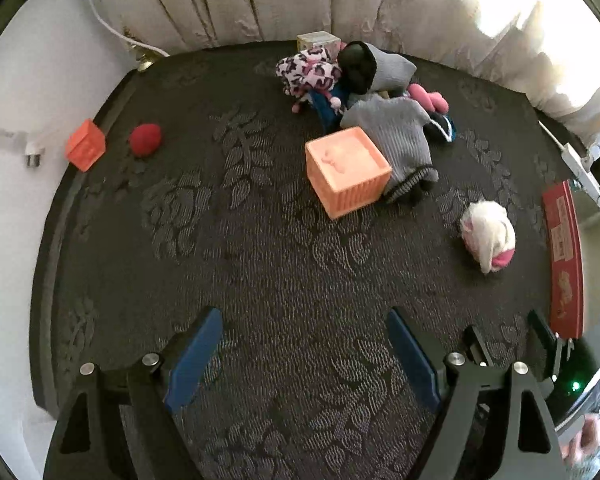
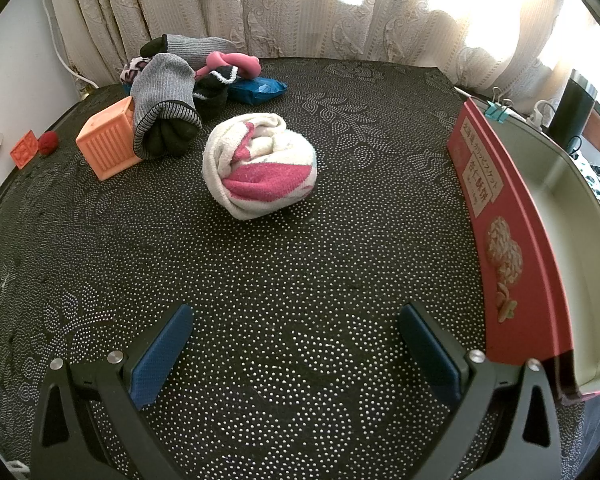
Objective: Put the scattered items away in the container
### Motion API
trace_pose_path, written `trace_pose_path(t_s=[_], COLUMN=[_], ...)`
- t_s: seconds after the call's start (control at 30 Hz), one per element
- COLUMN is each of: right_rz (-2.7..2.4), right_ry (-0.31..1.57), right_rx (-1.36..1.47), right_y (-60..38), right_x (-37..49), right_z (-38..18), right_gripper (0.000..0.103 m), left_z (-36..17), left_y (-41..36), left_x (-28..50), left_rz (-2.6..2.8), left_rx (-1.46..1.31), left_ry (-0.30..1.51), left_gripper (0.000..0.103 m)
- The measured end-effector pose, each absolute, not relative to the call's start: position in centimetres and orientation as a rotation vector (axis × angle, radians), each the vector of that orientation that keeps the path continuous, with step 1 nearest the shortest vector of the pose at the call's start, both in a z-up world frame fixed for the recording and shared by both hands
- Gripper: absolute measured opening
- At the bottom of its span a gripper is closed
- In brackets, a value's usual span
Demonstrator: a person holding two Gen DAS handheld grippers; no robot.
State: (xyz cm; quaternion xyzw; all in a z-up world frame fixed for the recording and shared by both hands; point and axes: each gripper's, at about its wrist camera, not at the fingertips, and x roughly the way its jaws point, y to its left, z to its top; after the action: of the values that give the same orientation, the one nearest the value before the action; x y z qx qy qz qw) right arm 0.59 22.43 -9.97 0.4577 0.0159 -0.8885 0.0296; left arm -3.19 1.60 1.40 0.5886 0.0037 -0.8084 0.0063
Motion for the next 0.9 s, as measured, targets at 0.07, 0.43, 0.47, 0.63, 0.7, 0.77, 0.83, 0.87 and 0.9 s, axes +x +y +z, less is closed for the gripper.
trace_pose_path(t_s=[0.07,0.43,0.47,0.63,0.7,0.77,0.83,0.87,0.9], right_rz=[-2.74,-2.741,-2.741,-2.742,-2.742,-2.742,-2.742,-2.741,-2.741], right_ry=[0.049,0.048,0.048,0.047,0.046,0.046,0.047,0.046,0.046], right_rx=[1.411,1.412,1.412,1.413,1.413,1.413,1.413,1.414,1.414], right_y=[22.4,22.4,22.4,22.4,22.4,22.4,22.4,22.4,22.4], right_x=[0.6,0.6,0.6,0.7,0.7,0.7,0.7,0.7,0.7], right_z=[-10.0,-9.9,-9.9,-9.8,-9.8,-9.8,-9.8,-9.8,-9.8], right_gripper=[0.103,0.103,0.103,0.103,0.103,0.103,0.103,0.103,0.103], left_z=[1.3,0.8,0.7,0.5,0.3,0.1,-0.1,-0.2,-0.3], left_y=[1.4,0.9,0.8,0.6,0.5,0.5,0.5,0.5,0.6], left_x=[-3.9,-6.6,-6.8,-7.4,-7.5,-7.6,-7.8,-7.9,-8.0], left_rz=[-2.54,-2.609,-2.611,-2.619,-2.621,-2.619,-2.618,-2.619,-2.62], left_rx=[1.846,1.825,1.823,1.82,1.829,1.84,1.849,1.853,1.856], left_ry=[0.019,-0.049,-0.054,-0.065,-0.057,-0.042,-0.032,-0.028,-0.025], left_gripper=[0.086,0.086,0.086,0.086,0.086,0.086,0.086,0.086,0.086])
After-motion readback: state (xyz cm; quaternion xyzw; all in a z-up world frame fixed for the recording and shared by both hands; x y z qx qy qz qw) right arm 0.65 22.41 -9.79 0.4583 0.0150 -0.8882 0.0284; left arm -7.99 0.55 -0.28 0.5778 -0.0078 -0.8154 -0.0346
